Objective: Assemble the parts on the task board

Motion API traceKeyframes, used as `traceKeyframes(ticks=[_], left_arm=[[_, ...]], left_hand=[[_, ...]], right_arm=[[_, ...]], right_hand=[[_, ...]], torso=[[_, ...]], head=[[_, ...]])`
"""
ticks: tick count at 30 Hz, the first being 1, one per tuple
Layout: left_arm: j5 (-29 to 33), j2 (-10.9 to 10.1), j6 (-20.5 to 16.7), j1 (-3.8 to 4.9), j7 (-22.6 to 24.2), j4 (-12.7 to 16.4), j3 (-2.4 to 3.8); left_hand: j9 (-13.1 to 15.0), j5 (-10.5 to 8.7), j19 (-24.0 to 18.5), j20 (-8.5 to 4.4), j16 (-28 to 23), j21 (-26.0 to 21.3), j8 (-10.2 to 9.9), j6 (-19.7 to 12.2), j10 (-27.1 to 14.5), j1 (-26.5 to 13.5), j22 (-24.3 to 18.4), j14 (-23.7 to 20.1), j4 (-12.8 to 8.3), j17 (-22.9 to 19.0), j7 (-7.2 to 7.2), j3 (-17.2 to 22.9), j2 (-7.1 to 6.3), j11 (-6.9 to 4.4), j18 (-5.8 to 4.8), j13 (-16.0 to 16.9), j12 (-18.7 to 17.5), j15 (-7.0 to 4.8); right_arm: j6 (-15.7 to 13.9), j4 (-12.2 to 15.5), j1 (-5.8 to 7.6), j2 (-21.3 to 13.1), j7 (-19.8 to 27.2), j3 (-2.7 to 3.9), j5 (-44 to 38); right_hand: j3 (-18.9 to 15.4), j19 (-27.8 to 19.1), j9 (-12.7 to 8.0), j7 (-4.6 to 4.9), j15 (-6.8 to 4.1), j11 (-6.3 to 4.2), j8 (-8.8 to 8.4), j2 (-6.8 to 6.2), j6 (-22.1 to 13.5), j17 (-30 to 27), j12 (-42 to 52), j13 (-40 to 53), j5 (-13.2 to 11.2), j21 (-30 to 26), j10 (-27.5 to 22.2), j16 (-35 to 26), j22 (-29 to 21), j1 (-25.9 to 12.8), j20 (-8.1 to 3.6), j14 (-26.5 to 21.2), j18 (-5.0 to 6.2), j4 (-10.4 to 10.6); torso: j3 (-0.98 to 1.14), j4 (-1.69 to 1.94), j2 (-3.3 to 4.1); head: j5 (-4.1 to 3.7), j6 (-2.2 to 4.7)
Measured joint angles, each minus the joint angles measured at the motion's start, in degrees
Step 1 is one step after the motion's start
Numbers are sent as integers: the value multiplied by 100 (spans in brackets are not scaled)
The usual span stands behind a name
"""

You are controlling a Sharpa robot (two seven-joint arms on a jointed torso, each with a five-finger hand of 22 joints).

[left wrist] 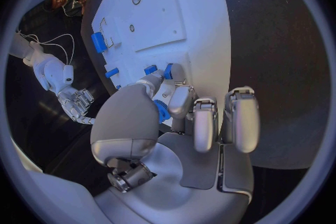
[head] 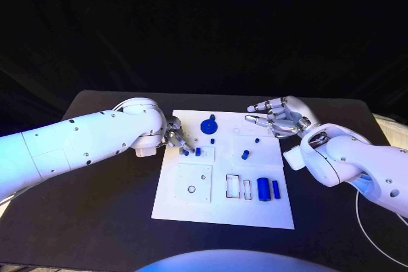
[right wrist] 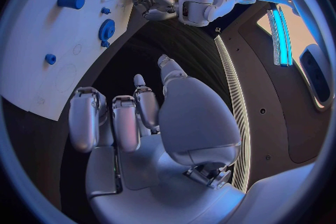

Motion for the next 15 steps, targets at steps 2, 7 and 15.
traceKeyframes(ticks=[2, 7, 15], left_arm=[[3, -42, -34, -3, -3, 37, 3], [51, -138, -170, -3, -3, 128, 27], [311, -282, -681, 5, 110, 246, 49]], left_hand=[[6, 0, 0, 0, 0, 0, 0, 0, 0, 0, 0, 0, 40, 0, 0, -119, 0, 0, 0, 0, 0, 0], [6, 0, 21, -21, 0, 0, -1, 0, 0, -13, 0, 0, 120, 0, 0, -309, 13, 0, 0, -7, 0, 0], [5, 0, 21, -21, 0, -123, -1, -53, -100, 48, -1, 0, 278, -1, 52, -704, 94, 54, 0, -207, -185, 0]], right_arm=[[0, -3, -4, 0, 1, 0, 2], [1, -8, -13, 0, 3, 0, 5], [2, -17, -22, 0, 3, 0, 9]], right_hand=[[0, 0, 0, 0, 0, -7, 0, 0, 0, 0, 0, 0, 0, 0, -7, -13, -6, 0, 0, 0, 0, 0], [0, 0, 0, 0, 0, -20, 0, 0, 0, 0, 0, 0, 0, 0, -21, -23, -14, 0, 0, 0, 0, 0], [0, -42, -1, 0, 0, -20, 0, 0, 0, -1, -22, 2, 0, -23, -21, -23, -41, 1, 0, 0, -1, 0]], torso=[[-3, 0, 0], [-3, 2, -1], [0, 4, -2]], head=[[-7, 2], [-19, 8], [-36, 17]])
